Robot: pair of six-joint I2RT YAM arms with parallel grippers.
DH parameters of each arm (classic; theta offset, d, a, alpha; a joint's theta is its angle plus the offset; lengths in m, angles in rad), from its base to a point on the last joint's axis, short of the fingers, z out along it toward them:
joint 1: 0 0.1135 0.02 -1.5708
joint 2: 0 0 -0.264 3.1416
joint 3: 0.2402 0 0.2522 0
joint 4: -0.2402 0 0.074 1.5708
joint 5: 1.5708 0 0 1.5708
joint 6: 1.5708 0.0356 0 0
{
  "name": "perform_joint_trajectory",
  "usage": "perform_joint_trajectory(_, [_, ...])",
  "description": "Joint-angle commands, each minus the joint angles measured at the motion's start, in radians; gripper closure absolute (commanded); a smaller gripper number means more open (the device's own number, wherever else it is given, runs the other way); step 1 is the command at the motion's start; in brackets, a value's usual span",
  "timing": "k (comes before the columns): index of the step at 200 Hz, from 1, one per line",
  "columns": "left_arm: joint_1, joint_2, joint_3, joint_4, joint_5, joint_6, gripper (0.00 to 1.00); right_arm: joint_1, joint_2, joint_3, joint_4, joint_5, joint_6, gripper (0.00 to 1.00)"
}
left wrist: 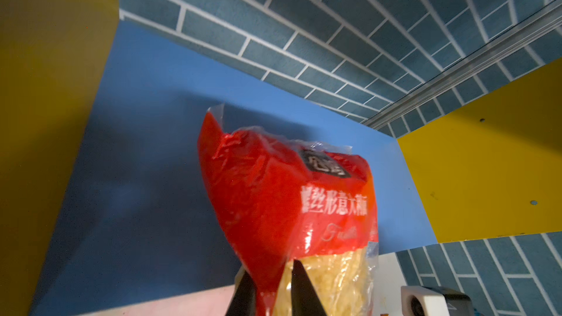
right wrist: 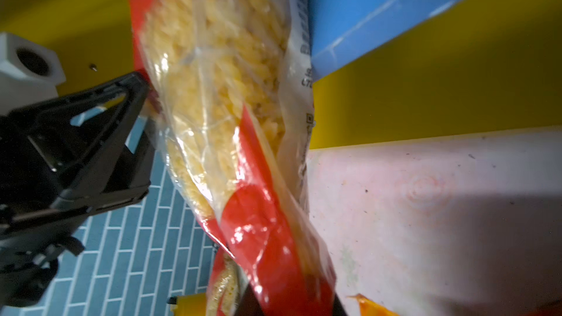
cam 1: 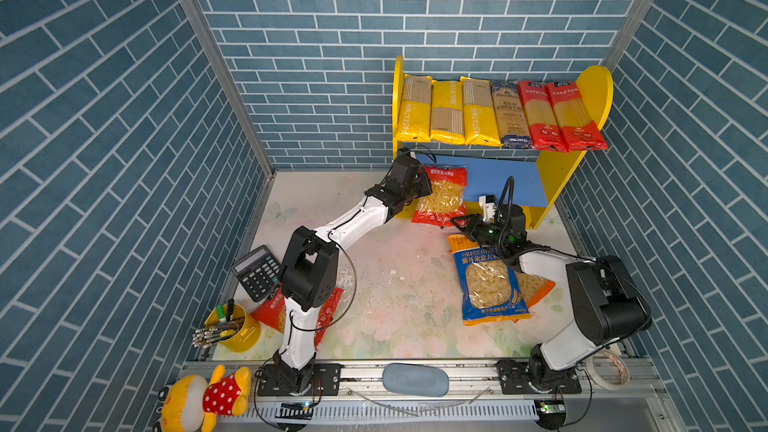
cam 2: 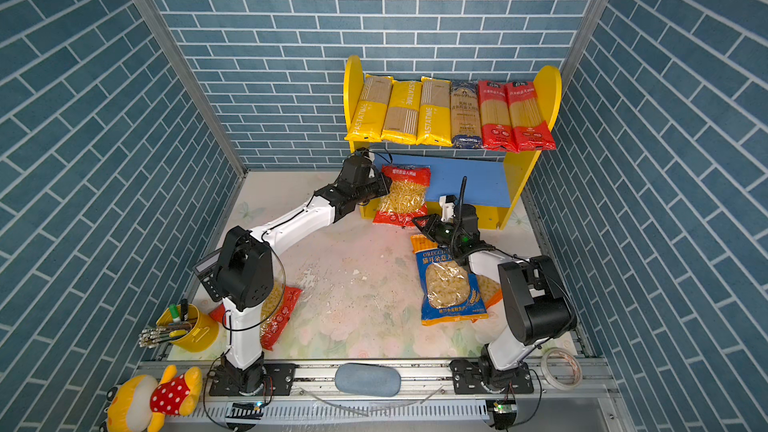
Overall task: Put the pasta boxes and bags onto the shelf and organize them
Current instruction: 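Push the red fusilli bag onto the blue lower shelf with both grippers, then stand the fusilli bag on the shelf, opening the right gripper while the left withdraws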
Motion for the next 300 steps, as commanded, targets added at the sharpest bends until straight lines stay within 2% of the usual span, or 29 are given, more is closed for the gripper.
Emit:
perform_joint_trajectory(1, [0.024,-0.053,0.014,0.0,-0.048,0.058,0.69,-0.001,-0.081,0.045,0.15,0.045,0.11,0.86])
perform_joint_trajectory(38, [0.023,-0.138,-0.077,0.018,-0.019,0.073,0.6,-0.001,-0.065,0.136,0.159,0.096,0.166,0.93])
perform_joint_trajectory(101, [0.015,-0.295,-0.274,0.064,0.028,0.082,0.59,0.011,0.088,0.325,0.026,0.132,0.17,1.0])
perform_joint_trajectory(120, [0.015,-0.351,-0.346,0.072,0.023,0.086,0.59,0.015,0.129,0.362,-0.028,0.109,0.163,1.0])
perform_joint_trajectory(157, [0.015,-0.454,-0.477,0.089,-0.009,0.081,0.58,0.058,0.234,0.449,-0.086,-0.012,0.156,1.0])
perform_joint_trajectory(193, [0.015,-0.53,-0.571,0.08,-0.033,0.082,0.58,0.079,0.248,0.493,-0.191,-0.122,0.072,1.0])
perform_joint_trajectory(233, [0.015,-0.584,-0.649,0.078,-0.043,0.084,0.57,0.026,0.179,0.504,-0.442,-0.179,-0.1,1.0])
perform_joint_trajectory(267, [0.015,-0.628,-0.704,0.079,-0.061,0.079,0.57,-0.043,0.166,0.57,-0.672,-0.137,-0.234,1.0])
perform_joint_trajectory(287, [0.015,-0.644,-0.71,0.054,-0.063,0.086,0.57,-0.051,0.183,0.623,-0.704,-0.122,-0.258,1.0])
perform_joint_trajectory(300, [0.015,-0.661,-0.726,0.055,-0.069,0.081,0.57,-0.046,0.198,0.648,-0.676,-0.125,-0.232,1.0])
